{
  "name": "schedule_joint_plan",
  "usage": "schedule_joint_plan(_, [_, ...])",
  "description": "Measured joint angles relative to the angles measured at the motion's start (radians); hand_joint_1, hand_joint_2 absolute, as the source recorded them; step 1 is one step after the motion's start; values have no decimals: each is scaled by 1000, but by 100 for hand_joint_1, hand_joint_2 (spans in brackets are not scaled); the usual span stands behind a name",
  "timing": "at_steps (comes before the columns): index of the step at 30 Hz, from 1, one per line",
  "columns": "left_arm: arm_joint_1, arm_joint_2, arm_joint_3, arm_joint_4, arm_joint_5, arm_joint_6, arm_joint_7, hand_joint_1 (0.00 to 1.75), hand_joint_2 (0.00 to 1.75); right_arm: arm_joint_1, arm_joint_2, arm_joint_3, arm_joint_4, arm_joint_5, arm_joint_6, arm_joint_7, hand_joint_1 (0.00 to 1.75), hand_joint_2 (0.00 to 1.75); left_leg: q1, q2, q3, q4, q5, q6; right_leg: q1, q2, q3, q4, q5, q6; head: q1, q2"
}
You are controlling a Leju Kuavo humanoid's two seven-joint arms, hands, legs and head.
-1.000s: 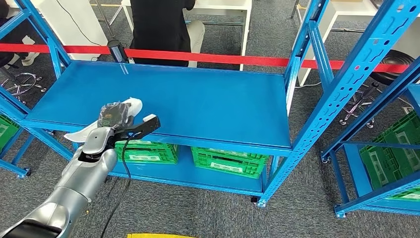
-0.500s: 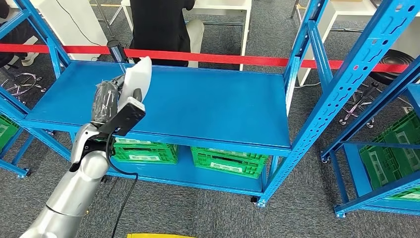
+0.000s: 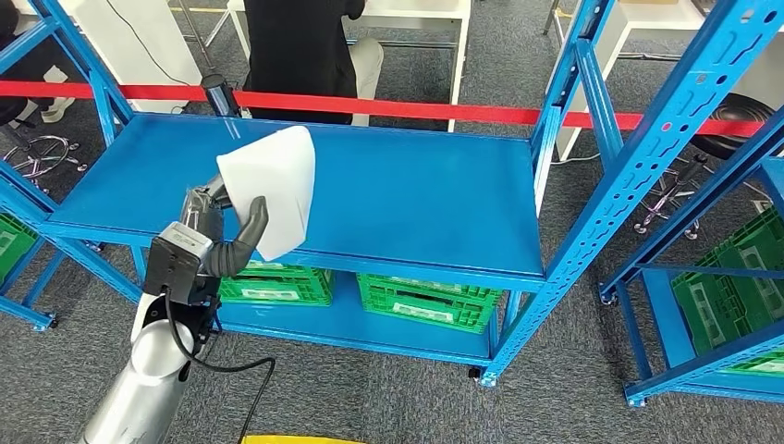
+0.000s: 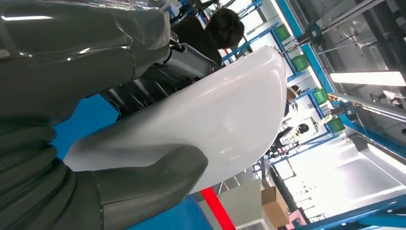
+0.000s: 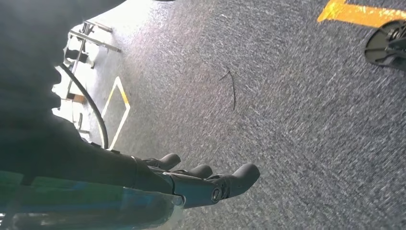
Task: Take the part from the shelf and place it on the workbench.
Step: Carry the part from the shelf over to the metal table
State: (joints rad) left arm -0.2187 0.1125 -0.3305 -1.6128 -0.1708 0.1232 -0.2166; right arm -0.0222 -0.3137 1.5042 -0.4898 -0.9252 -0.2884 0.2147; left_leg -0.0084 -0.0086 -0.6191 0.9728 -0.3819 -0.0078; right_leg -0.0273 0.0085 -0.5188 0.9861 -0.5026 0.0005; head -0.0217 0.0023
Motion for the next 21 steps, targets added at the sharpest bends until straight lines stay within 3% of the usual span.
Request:
schedule_joint_plan(5, [61,-18,12,-26,108,-46,5,175,175,-6,38,-3,68,-5,25,-1,0,175,0,0,0,0,0,0,0,0,0,0,0,0,0,0])
schedule_joint_plan(9, [136,-34,19,-48,118,-14,18,175,175,-10,77,-3,117,-1,60,9,0,175,0,0,0,0,0,0,0,0,0,0,0,0,0,0])
schedule_joint_plan(15, [311,-51,53,-143,196,57,12,175,175,-15,120,13,175,66,89,15,0,175,0,0,0,0,-2,0,0,0,-1,0,-2,1,0,0])
schedule_joint_plan(21, [395,-58,77,-213,227,75,14,175,175,-27,136,30,215,104,88,17,0,175,0,-1,0,-1,-2,0,0,-1,0,0,-2,2,0,0])
